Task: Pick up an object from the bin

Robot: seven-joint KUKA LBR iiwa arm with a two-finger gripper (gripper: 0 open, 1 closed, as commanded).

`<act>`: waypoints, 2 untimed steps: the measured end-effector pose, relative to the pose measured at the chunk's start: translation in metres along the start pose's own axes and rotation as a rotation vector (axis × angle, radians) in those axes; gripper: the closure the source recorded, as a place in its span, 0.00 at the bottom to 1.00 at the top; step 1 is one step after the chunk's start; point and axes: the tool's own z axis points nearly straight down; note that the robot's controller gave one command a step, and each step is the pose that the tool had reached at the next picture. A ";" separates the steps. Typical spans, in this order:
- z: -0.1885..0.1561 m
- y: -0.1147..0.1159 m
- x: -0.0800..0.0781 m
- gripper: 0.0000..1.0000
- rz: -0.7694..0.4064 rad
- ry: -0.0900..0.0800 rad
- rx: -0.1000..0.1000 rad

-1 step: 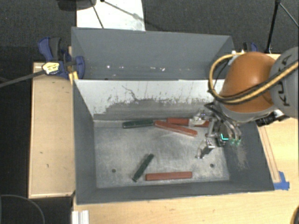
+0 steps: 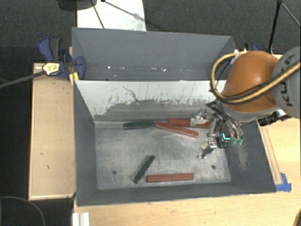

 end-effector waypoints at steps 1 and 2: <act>0.040 0.014 0.016 0.00 -0.033 -0.008 0.001; 0.077 0.025 0.034 0.00 0.012 0.003 -0.001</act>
Offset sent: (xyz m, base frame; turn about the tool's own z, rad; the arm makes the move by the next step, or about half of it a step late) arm -0.0392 0.0308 -0.0879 0.0443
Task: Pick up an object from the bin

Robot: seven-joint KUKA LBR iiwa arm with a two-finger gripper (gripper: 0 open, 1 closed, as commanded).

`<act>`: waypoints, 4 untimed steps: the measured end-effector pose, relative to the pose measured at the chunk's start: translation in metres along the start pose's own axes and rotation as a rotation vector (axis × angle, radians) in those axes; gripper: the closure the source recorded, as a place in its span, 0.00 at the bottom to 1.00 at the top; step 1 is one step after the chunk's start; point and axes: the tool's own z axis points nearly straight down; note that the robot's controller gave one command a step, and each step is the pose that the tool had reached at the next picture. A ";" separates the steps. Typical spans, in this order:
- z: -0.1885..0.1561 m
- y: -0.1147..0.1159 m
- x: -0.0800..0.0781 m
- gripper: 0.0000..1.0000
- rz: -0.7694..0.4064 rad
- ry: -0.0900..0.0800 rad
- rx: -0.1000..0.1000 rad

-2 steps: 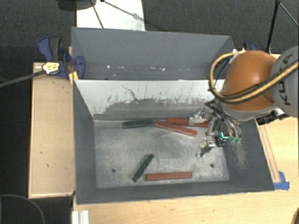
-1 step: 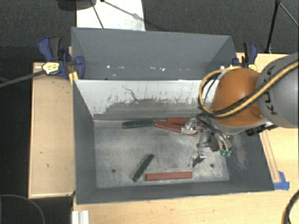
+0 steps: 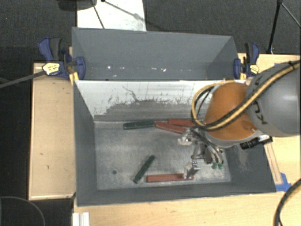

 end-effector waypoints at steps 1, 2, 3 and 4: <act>0.027 0.010 0.003 1.00 0.020 0.011 0.005; 0.027 0.010 0.003 1.00 0.019 0.011 0.005; -0.028 0.029 0.007 1.00 -0.019 0.004 0.001; 0.032 0.037 0.010 0.00 -0.353 -0.008 0.000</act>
Offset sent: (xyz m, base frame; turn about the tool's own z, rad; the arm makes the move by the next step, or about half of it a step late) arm 0.0000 0.0000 0.0000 0.0000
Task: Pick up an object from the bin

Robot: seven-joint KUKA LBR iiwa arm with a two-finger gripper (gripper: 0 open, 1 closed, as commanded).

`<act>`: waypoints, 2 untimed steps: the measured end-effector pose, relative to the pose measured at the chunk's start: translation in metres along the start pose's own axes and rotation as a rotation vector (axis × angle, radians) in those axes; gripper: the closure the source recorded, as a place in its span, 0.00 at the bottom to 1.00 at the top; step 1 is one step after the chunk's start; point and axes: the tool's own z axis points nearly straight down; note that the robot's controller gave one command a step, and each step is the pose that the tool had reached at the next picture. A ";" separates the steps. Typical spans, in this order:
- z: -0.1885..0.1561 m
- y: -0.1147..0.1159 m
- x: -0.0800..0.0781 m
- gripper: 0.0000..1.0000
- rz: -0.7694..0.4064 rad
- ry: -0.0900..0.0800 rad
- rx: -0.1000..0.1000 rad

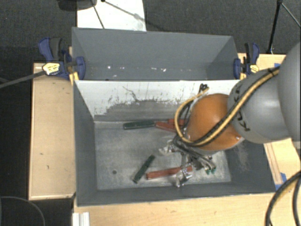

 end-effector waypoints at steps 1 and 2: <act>-0.004 0.000 -0.001 1.00 0.000 -0.002 0.001; -0.004 0.000 -0.001 1.00 0.000 -0.002 0.001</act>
Offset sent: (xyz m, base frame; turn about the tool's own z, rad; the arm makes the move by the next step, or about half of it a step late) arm 0.0000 0.0000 0.0000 0.0000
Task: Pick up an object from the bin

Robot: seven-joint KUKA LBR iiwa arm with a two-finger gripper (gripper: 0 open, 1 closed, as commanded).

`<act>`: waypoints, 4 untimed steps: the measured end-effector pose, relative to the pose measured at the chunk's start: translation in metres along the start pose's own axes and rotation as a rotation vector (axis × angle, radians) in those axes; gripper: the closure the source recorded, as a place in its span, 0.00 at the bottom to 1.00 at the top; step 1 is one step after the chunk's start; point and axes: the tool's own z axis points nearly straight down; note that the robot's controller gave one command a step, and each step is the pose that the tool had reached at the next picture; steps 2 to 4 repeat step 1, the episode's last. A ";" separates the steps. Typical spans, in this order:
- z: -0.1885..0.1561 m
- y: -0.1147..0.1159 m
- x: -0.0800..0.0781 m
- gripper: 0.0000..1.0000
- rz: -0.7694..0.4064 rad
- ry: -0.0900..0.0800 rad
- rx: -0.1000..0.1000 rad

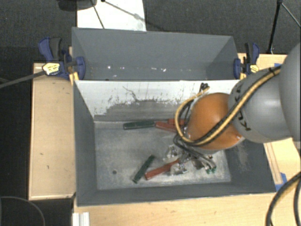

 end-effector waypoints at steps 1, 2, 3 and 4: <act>-0.141 -0.011 -0.003 1.00 0.004 0.007 -0.001; -0.141 -0.011 -0.003 1.00 0.004 0.007 -0.001; -0.141 -0.011 -0.003 1.00 0.004 0.007 -0.001; -0.141 -0.011 -0.003 1.00 0.004 0.007 -0.001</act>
Offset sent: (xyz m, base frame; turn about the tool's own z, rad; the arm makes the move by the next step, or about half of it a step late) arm 0.0000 0.0000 0.0000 0.0000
